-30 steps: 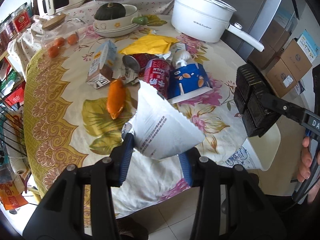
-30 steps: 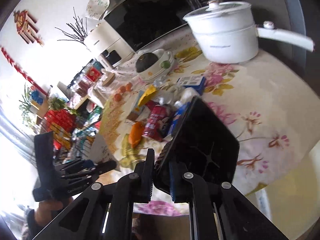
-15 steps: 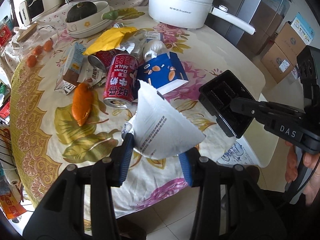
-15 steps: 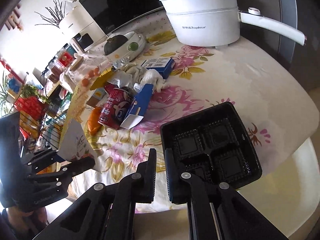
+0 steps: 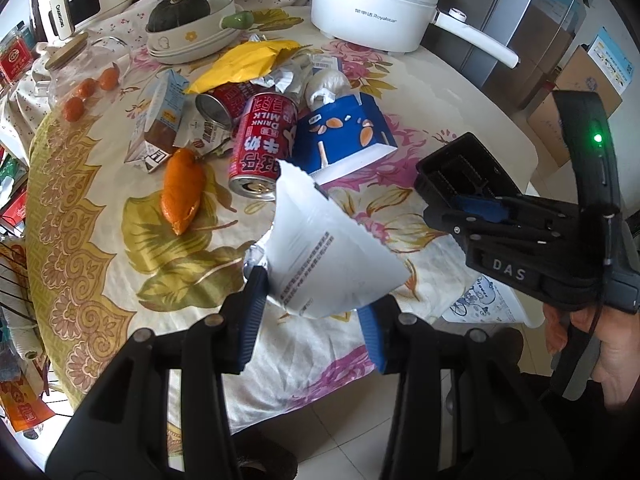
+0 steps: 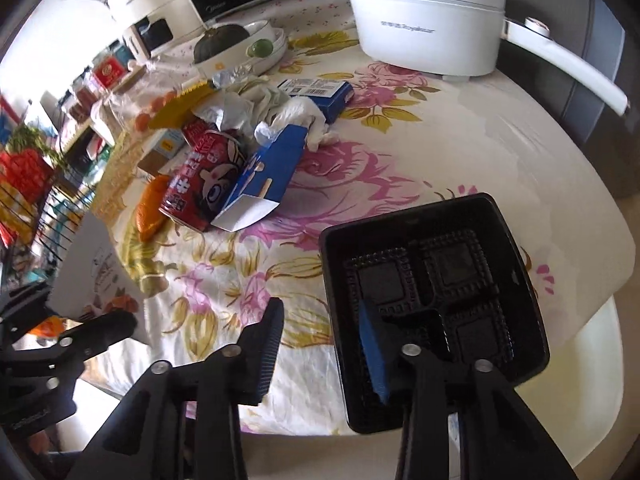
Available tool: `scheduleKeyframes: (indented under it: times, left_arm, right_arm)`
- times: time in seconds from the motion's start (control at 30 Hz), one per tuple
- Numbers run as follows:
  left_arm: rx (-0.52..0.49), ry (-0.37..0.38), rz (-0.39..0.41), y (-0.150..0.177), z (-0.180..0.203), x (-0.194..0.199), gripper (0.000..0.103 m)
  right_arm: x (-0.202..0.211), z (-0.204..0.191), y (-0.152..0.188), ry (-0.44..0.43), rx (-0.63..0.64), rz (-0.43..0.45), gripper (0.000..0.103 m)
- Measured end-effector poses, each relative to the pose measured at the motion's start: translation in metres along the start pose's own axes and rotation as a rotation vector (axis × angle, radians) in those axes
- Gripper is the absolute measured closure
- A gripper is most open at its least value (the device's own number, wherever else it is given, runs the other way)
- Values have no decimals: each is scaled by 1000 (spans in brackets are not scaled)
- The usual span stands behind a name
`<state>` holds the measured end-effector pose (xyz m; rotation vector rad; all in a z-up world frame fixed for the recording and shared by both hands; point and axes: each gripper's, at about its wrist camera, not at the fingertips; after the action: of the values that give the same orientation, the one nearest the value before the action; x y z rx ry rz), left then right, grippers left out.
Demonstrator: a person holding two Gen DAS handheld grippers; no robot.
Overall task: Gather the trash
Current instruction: 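Lift the black tray off the table with the right tool while the left holds paper, then carry paper and tray over the white bin and open both tools to drop them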
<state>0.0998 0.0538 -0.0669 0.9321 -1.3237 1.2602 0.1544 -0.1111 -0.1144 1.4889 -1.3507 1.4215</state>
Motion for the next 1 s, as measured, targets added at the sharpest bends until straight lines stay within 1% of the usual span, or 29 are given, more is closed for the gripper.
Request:
scheduleKeyframes:
  times: [0.03, 0.07, 0.1, 0.17, 0.3, 0.47, 0.57, 0.77, 1.0]
  left_arm:
    - [0, 0, -1, 1, -1, 0, 57]
    - [1, 0, -2, 1, -2, 0, 57]
    - [2, 0, -3, 1, -2, 0, 57]
    - [0, 3, -5, 2, -2, -1, 57]
    - [-12, 5, -5, 2, 2, 0, 57]
    - [-21, 7, -3, 2, 4, 1, 57]
    - [-18, 10, 0, 2, 5, 2, 57]
    - [-32, 34, 6, -3, 15, 3, 57]
    - [-82, 53, 15, -12, 48, 0, 57]
  right_arm:
    - [-5, -1, -1, 32, -4, -15, 79]
    - [-8, -1, -2, 53, -11, -27, 89]
    - [-10, 0, -3, 63, -20, -36, 91]
    - [-9, 0, -4, 66, -22, -30, 91]
    - [-1, -4, -3, 76, 25, -1, 93]
    - [1, -10, 1, 93, 68, 8, 94]
    - [12, -11, 3, 96, 73, 33, 95]
    - [41, 8, 9, 84, 36, 98, 97]
    - [76, 48, 27, 96, -21, 156, 97]
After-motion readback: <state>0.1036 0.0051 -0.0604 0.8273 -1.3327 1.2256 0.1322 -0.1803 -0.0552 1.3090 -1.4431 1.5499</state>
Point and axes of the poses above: each gripper's, at about its wrist camera, not at the fingertips, and x roughly against the way its jaws point, z to its right, y to its underside, and after that the axes turned 14 degrees about -z, right-handed
